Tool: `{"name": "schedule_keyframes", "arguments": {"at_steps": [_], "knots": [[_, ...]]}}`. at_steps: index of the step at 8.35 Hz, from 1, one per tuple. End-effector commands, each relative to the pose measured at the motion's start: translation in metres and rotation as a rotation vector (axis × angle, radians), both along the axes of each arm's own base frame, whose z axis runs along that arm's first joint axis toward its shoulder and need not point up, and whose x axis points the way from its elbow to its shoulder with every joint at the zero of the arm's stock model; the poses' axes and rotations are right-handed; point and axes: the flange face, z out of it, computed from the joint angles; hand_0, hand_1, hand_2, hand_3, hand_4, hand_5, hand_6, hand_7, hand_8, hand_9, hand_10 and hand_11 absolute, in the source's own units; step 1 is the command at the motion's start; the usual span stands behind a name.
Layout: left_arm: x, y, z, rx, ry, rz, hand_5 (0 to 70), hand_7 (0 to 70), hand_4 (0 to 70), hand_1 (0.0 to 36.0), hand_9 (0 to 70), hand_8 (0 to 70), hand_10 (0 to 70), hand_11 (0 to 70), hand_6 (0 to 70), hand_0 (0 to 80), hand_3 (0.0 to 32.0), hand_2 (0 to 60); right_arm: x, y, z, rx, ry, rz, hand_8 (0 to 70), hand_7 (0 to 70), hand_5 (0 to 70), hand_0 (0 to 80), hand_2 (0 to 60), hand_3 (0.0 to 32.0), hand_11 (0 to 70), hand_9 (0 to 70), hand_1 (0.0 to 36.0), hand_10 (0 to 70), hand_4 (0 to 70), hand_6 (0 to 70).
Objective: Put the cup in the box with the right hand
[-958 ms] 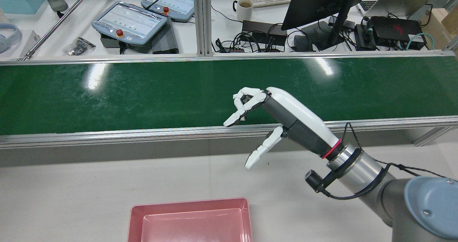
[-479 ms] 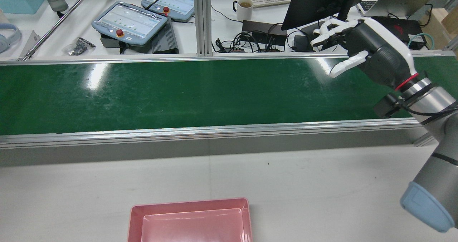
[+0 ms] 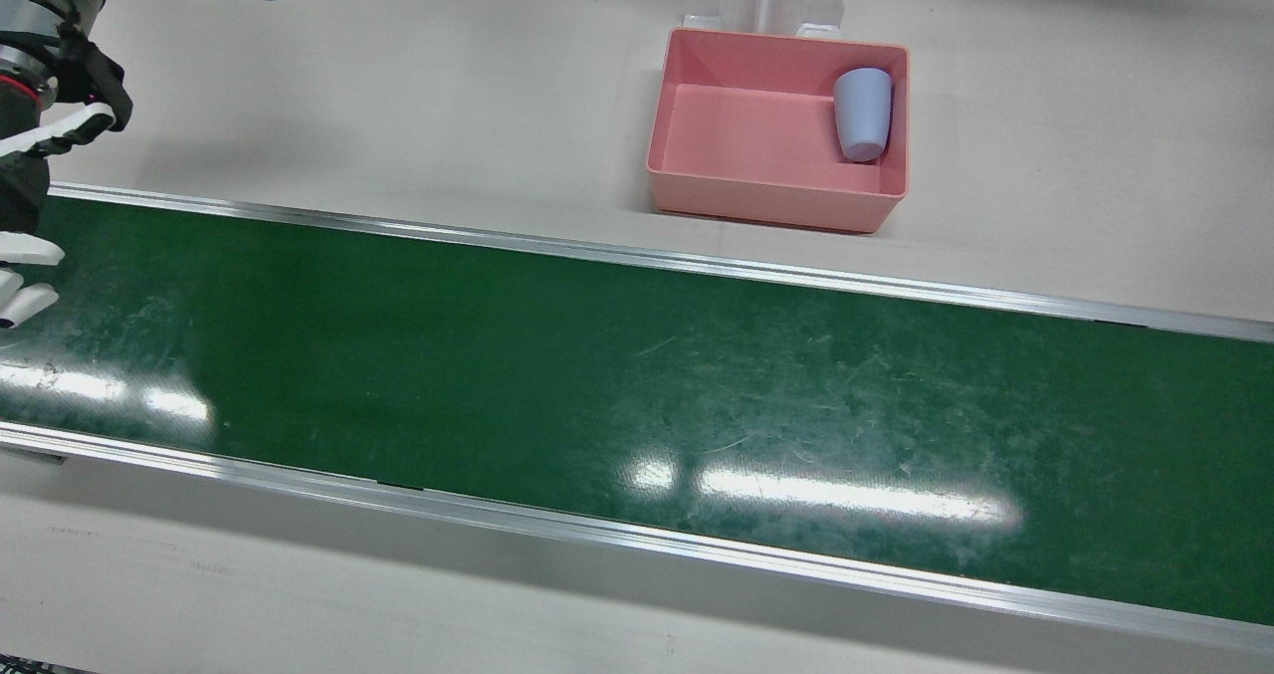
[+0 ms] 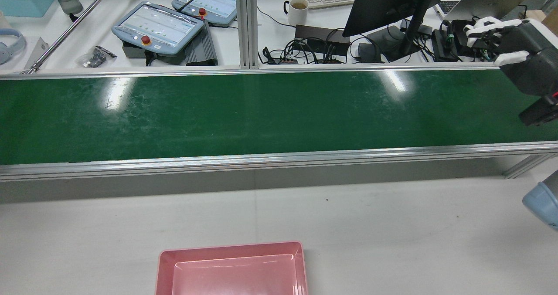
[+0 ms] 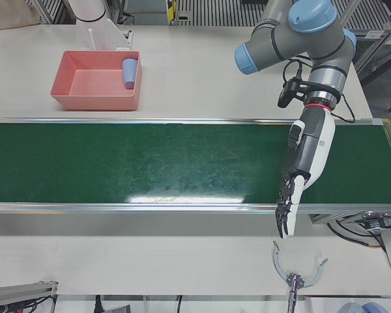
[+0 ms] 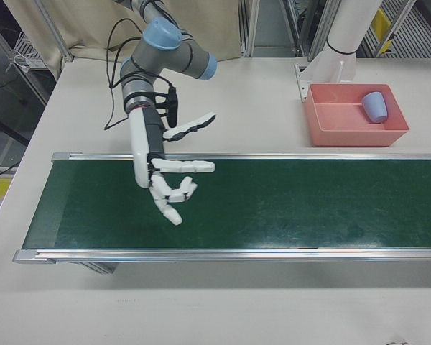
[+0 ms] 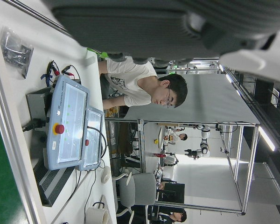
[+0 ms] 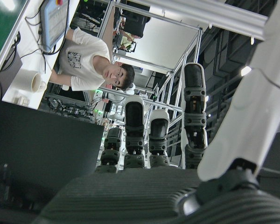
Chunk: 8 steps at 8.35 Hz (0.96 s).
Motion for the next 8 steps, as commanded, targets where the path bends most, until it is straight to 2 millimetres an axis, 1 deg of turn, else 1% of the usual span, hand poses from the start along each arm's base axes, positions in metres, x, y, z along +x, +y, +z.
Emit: {"name": "schedule_keyframes", "arguments": {"at_steps": [1,2,3,4,5,6,7,8], "knots": [[0.0,0.0,0.0,0.001,0.0,0.0,0.0,0.0,0.0,0.0,0.0,0.0,0.0,0.0,0.0,0.0,0.0,0.0,0.076,0.009,0.063,-0.058,-0.016,0.101,32.1,70.0,5.2,50.4,0.0,0.0,15.7,56.9,4.1,10.7,59.7,26.2],[0.0,0.0,0.0,0.001,0.0,0.0,0.0,0.0,0.0,0.0,0.0,0.0,0.0,0.0,0.0,0.0,0.0,0.0,0.1,0.014,0.071,-0.075,-0.001,0.121,32.3,70.0,4.9,49.7,0.0,0.0,15.8,57.1,3.1,10.8,59.5,26.2],[0.0,0.0,-0.001,0.002,0.0,0.0,0.0,0.0,0.0,0.0,0.0,0.0,0.0,0.0,0.0,0.0,0.0,0.0,0.115,0.023,0.097,-0.122,0.01,0.143,32.4,70.0,4.8,49.5,0.0,0.0,15.3,57.1,2.7,10.5,59.9,26.9],[0.0,0.0,-0.001,0.002,0.0,0.0,0.0,0.0,0.0,0.0,0.0,0.0,0.0,0.0,0.0,0.0,0.0,0.0,0.125,0.033,0.123,-0.17,0.016,0.16,31.5,70.0,4.4,48.7,0.0,0.0,13.6,56.0,4.4,9.4,59.8,27.3],[0.0,0.0,-0.001,0.002,0.0,0.0,0.0,0.0,0.0,0.0,0.0,0.0,0.0,0.0,0.0,0.0,0.0,0.0,0.144,0.046,0.136,-0.175,0.018,0.196,31.1,70.0,4.1,47.5,0.2,0.0,13.3,55.6,4.4,9.2,56.9,26.9],[0.0,0.0,0.0,0.001,0.0,0.0,0.0,0.0,0.0,0.0,0.0,0.0,0.0,0.0,0.0,0.0,0.0,0.0,0.175,0.065,0.146,-0.195,0.024,0.251,30.9,70.0,4.1,46.6,0.0,0.0,13.4,55.8,2.7,9.3,49.0,25.4],[0.0,0.0,0.001,0.001,0.0,0.0,0.0,0.0,0.0,0.0,0.0,0.0,0.0,0.0,0.0,0.0,0.0,0.0,0.188,0.074,0.151,-0.206,0.029,0.264,30.2,70.0,4.1,46.6,0.0,0.0,12.5,55.1,2.8,8.6,45.1,24.9],[0.0,-0.001,0.0,0.001,0.0,0.0,0.0,0.0,0.0,0.0,0.0,0.0,0.0,0.0,0.0,0.0,0.0,0.0,0.199,0.078,0.149,-0.201,0.027,0.287,29.0,70.0,4.1,46.5,3.6,0.0,11.2,53.5,5.8,7.6,43.6,25.0]]}}
